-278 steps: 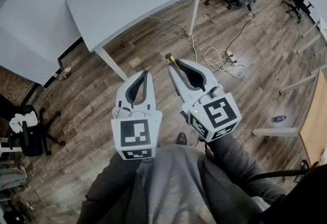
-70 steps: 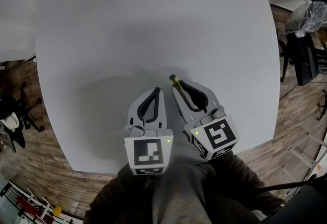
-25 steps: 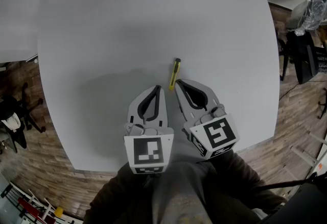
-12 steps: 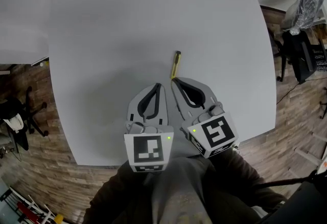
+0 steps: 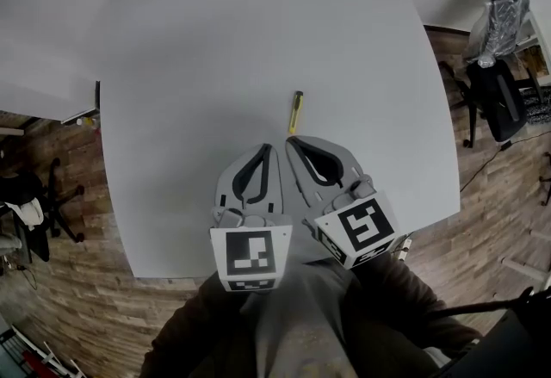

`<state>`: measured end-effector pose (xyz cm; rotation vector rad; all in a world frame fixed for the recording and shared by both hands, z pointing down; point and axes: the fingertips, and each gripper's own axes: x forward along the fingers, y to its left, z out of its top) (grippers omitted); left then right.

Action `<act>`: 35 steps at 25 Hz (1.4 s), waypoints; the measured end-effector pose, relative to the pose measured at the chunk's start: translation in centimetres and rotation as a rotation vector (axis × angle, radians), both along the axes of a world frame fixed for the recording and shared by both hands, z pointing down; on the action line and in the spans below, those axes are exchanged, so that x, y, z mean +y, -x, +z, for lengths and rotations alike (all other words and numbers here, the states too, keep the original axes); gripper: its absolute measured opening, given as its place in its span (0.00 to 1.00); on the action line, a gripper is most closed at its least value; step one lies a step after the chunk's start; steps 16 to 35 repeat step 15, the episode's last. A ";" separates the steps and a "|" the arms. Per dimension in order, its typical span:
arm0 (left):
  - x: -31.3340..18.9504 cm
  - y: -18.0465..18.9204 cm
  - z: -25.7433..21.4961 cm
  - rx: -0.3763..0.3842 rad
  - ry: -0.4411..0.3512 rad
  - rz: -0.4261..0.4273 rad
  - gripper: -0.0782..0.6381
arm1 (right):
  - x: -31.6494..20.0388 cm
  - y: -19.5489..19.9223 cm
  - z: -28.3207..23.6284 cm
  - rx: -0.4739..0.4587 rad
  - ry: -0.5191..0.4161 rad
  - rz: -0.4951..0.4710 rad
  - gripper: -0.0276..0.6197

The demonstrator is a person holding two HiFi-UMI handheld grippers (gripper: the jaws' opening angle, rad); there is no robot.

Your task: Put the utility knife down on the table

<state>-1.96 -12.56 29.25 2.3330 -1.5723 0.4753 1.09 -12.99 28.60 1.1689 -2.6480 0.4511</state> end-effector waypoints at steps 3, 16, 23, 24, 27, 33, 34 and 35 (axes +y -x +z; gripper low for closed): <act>0.3 -0.2 -0.6 -0.006 -0.012 0.010 0.11 | 0.2 -0.2 -0.9 0.000 -0.020 0.004 0.04; 1.9 0.2 -0.8 -0.003 -0.027 0.020 0.11 | 1.7 0.3 -1.3 0.003 -0.040 0.009 0.04; 1.9 0.2 -0.8 -0.003 -0.027 0.020 0.11 | 1.7 0.3 -1.3 0.003 -0.040 0.009 0.04; 1.9 0.2 -0.8 -0.003 -0.027 0.020 0.11 | 1.7 0.3 -1.3 0.003 -0.040 0.009 0.04; 1.9 0.2 -0.8 -0.003 -0.027 0.020 0.11 | 1.7 0.3 -1.3 0.003 -0.040 0.009 0.04; 1.9 0.2 -0.8 -0.003 -0.027 0.020 0.11 | 1.7 0.3 -1.3 0.003 -0.040 0.009 0.04; 1.9 0.2 -0.8 -0.003 -0.027 0.020 0.11 | 1.7 0.3 -1.3 0.003 -0.040 0.009 0.04; 1.9 0.2 -0.8 -0.003 -0.027 0.020 0.11 | 1.7 0.3 -1.3 0.003 -0.040 0.009 0.04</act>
